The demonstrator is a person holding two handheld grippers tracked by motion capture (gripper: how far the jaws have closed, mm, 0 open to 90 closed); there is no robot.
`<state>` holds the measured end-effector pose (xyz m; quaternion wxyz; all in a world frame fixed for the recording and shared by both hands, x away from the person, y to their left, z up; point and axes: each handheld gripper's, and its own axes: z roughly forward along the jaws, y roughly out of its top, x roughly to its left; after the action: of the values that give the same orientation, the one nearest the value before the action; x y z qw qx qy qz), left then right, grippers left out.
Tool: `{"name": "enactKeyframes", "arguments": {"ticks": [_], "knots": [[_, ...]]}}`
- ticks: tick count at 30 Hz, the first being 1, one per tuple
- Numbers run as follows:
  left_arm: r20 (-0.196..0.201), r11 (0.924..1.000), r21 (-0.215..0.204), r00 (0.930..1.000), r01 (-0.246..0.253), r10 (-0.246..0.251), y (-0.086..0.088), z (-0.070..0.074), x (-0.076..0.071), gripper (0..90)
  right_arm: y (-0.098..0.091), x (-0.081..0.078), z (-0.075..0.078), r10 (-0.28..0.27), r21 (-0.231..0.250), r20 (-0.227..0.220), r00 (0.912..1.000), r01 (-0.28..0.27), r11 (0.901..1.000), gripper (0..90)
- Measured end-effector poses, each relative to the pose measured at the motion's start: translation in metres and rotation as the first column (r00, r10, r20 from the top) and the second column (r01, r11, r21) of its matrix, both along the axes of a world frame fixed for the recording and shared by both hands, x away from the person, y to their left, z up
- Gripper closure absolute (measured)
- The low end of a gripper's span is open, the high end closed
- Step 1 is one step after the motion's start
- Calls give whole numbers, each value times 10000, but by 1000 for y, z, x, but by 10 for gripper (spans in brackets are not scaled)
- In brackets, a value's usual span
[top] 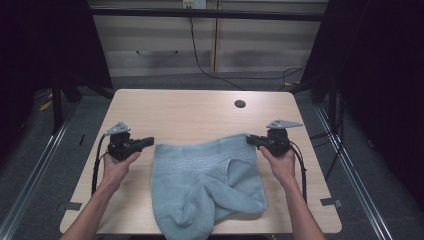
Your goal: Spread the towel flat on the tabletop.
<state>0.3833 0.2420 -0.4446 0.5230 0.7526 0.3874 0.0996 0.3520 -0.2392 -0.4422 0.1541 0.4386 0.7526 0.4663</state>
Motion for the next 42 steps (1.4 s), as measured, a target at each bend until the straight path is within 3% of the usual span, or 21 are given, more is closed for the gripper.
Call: {"name": "enactKeyframes", "arguments": {"ticks": [4, 6, 9, 12, 13, 15, 20, 24, 25, 27, 30, 33, 34, 35, 36, 37, 39, 42], "knots": [[220, 9988, -465, 9996, -178, 189, 3, 24, 12, 900, 0, 11, 20, -205, 150, 381, 9991, 199, 9997, 842], [191, 9996, -251, 9998, 111, -106, -3, 24, 12, 900, 1, 14, 28, -220, 265, 502, 9985, 207, 9994, 842], [-203, 9986, 56, 9984, 534, -533, -13, 6, 9, 883, 4, 14, 28, -134, 128, 447, 9989, 128, 9998, 842], [-755, 9962, 512, 9949, 709, -669, -20, -20, 10, 804, 4, 14, 19, -88, -80, 220, 9997, 90, 9999, 841], [-1146, 9958, 451, 9906, 800, -744, -22, -33, 11, 749, 2, 12, 15, -129, 25, 155, 9998, 129, 9999, 841], [-1143, 9950, 665, 9912, 751, -671, -22, -37, 12, 740, 0, 12, 13, -100, 77, 132, 9999, 99, 9999, 841], [-1527, 9914, 1018, 9860, 825, -664, -25, -49, 17, 532, -5, 12, 7, -145, 208, 55, 9999, 144, 9997, 840], [-1676, 9864, 1339, 9832, 956, -726, -30, -55, 16, 448, -4, 10, 5, -138, 241, 39, 9999, 137, 9996, 839], [-1643, 9839, 1448, 9831, 1050, -807, -32, -55, 16, 399, -5, 10, 4, -142, 266, 24, 9999, 142, 9995, 838], [-1429, 9725, 2081, 9868, 1046, -756, -37, -57, 13, 380, -5, 9, 3, -113, 307, 4, 9999, 113, 9995, 837], [-1410, 9704, 2233, 9882, 914, -606, -38, -63, 13, 330, -5, 7, 1, -85, 310, -5, 10000, 85, 9995, 835], [-1280, 9701, 2279, 9902, 836, -552, -38, -63, 12, 331, -7, 5, -1, -88, 336, 9, 10000, 87, 9994, 831], [-1153, 9662, 2429, 9916, 860, -593, -40, -63, 11, 331, -8, 4, -2, -112, 324, -35, 9999, 113, 9994, 826], [-924, 9548, 2762, 9919, 1097, -873, -41, -63, 8, 357, -9, 4, -3, -108, 328, -55, 9999, 110, 9994, 819], [-683, 9436, 3084, 9922, 1204, -1043, -43, -63, 6, 452, -9, 3, -4, -122, 343, -71, 9999, 124, 9993, 819], [-495, 9389, 3200, 9920, 1263, -1166, -45, -63, 3, 492, -10, 3, -4, -99, 359, -77, 9999, 101, 9993, 819], [-330, 9382, 3066, 9869, 1605, -1581, -45, -65, -1, 601, -10, 2, -5, -76, 414, -91, 9999, 79, 9991, 821], [-472, 9372, 2977, 9833, 1819, -1759, -47, -64, -4, 781, -9, 1, -7, -30, 410, -84, 10000, 34, 9992, 822]]}}
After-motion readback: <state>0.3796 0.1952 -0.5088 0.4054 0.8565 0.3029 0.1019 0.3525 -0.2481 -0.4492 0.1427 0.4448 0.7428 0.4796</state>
